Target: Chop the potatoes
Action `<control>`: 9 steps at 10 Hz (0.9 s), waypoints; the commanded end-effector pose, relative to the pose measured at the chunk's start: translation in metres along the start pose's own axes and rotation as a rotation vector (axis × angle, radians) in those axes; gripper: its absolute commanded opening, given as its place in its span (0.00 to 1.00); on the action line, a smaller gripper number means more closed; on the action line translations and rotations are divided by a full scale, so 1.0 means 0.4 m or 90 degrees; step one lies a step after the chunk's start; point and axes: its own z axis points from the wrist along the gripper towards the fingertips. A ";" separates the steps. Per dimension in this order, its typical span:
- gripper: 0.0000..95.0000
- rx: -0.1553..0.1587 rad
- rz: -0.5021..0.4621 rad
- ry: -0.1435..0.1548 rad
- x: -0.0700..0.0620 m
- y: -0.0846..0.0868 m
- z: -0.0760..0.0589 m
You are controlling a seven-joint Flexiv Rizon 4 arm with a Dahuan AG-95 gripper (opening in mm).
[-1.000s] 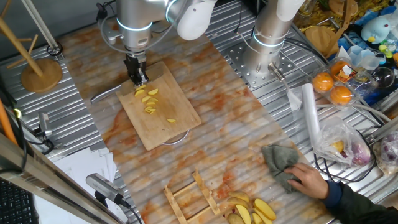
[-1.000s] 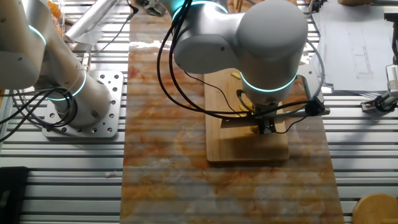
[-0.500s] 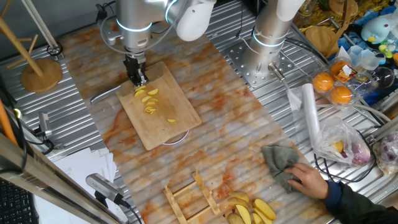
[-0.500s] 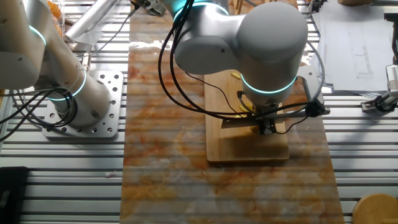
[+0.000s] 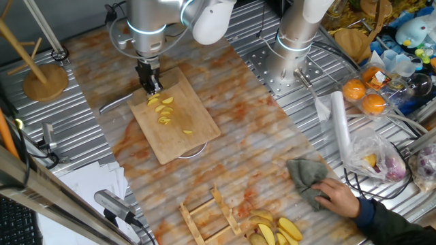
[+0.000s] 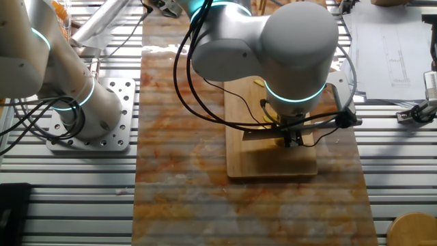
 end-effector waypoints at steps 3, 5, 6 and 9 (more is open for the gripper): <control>0.00 0.010 -0.004 -0.011 -0.005 0.008 0.074; 0.00 -0.003 -0.008 -0.007 0.001 0.008 0.109; 0.00 0.001 -0.011 -0.013 0.001 0.008 0.102; 0.00 -0.017 -0.011 0.009 -0.004 0.009 0.004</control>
